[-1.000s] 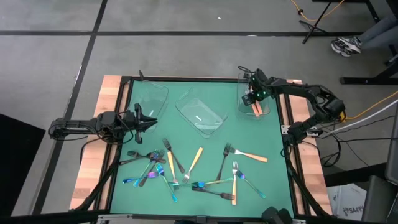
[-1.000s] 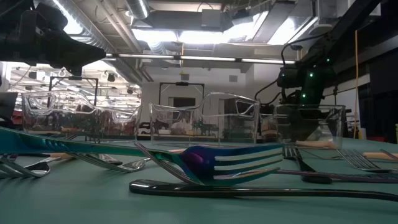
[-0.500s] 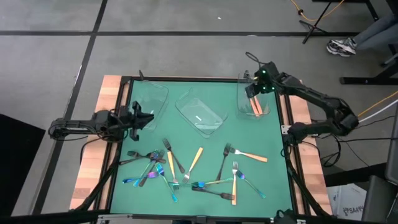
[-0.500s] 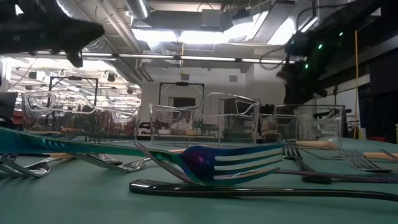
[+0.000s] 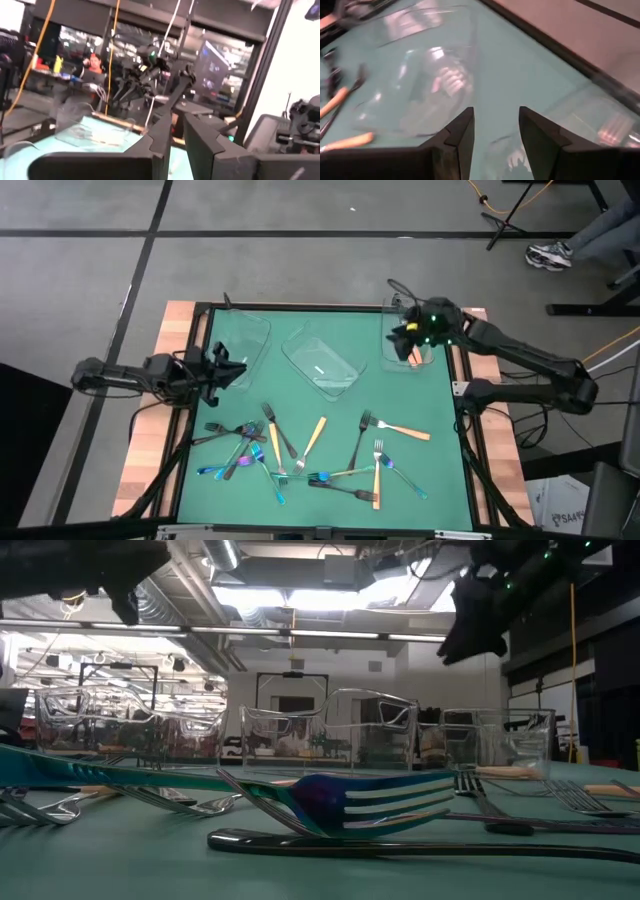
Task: Sort silverware by color (type)
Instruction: Put the black fork into the left transparent bin
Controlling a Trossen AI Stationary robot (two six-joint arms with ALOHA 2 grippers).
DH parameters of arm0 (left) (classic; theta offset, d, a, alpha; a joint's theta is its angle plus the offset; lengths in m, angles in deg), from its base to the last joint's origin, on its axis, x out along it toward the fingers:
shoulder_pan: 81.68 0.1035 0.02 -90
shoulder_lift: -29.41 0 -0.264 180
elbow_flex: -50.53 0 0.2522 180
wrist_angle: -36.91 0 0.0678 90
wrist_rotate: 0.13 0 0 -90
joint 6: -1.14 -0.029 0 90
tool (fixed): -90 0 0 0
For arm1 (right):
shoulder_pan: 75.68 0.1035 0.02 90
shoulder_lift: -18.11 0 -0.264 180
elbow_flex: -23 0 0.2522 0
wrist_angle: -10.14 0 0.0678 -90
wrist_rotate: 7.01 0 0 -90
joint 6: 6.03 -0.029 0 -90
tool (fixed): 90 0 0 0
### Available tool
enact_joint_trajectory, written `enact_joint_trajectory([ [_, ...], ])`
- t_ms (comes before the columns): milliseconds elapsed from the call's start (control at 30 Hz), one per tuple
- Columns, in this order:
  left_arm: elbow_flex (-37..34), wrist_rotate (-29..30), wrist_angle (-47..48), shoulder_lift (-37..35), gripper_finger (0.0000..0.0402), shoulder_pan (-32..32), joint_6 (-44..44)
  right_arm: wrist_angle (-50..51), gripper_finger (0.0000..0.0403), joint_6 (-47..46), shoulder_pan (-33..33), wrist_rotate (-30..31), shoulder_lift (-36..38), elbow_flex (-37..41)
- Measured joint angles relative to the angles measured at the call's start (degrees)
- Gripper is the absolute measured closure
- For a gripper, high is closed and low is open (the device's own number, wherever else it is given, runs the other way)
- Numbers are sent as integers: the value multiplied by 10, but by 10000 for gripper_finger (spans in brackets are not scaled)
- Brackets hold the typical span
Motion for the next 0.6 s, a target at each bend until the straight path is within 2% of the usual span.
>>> enact_joint_trajectory([
  [267,132,48,38,204,356,-80,-20,0,260,0,135,55,0,0],
  [500,302,102,250,362,356,-150,-4,1,260,1,210,63,0,0],
  [600,371,104,359,420,356,-176,23,1,260,2,231,63,0,0],
])
